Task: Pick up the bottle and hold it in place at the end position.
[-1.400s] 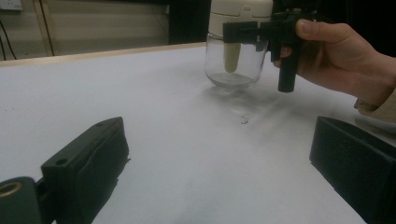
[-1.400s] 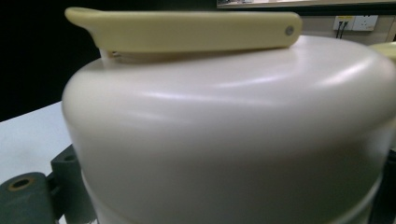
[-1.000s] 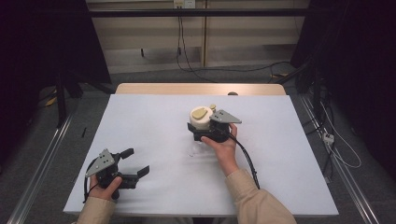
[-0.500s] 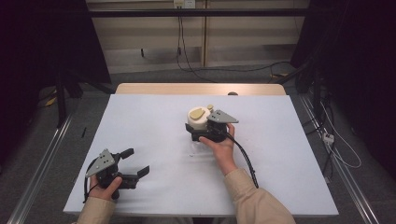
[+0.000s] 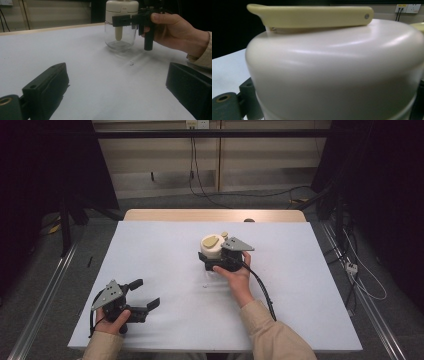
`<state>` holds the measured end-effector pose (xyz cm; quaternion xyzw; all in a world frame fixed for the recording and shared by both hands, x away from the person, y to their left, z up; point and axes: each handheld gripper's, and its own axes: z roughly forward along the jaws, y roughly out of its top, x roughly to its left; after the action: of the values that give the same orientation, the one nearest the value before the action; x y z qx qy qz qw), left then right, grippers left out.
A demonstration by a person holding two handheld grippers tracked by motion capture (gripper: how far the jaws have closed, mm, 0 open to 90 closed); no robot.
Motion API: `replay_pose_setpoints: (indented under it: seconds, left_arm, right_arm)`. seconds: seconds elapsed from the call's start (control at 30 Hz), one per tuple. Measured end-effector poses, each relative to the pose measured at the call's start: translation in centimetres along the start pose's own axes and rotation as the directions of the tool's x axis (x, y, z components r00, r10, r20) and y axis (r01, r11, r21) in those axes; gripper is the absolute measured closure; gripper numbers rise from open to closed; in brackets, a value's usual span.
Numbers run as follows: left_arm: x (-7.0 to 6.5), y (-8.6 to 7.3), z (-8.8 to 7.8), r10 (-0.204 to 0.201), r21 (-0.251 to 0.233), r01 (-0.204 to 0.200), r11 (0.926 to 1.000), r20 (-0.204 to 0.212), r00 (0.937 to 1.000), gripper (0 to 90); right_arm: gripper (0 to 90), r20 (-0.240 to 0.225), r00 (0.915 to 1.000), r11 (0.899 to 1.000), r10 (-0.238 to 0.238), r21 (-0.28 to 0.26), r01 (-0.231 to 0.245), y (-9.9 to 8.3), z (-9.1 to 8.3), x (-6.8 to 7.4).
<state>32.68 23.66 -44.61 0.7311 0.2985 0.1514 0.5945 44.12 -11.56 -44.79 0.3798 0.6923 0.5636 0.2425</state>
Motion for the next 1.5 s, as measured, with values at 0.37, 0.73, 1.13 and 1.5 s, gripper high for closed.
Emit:
replay_pose_setpoints:
  seconds: [0.37, 0.73, 1.13, 1.5]
  left_arm:
    - [0.0, 0.0, -0.1, -0.004, -0.001, 0.004, 1.0000, -0.004, 1.0000, 3.9]
    - [0.1, -0.1, -0.1, -0.007, 0.000, 0.007, 1.0000, -0.007, 1.0000, 3.8]
    - [0.2, -0.2, -0.1, -0.014, 0.002, 0.014, 0.9999, -0.008, 0.9999, 3.9]
    - [0.1, -0.2, -0.1, -0.010, 0.002, 0.010, 1.0000, -0.012, 0.9999, 3.8]
  right_arm:
    - [6.8, 0.005, 1.0000, 1.000, 0.004, 0.008, -0.004, -0.3, 0.4, -0.3]
    - [6.8, -0.002, 1.0000, 1.000, 0.007, 0.015, -0.007, -0.2, 0.9, 0.0]
    - [6.7, -0.011, 0.9997, 0.999, 0.020, 0.029, -0.020, -0.6, 1.4, 0.0]
    - [6.1, -0.043, 0.9987, 0.996, 0.027, 0.083, -0.023, -0.7, 0.5, -0.4]
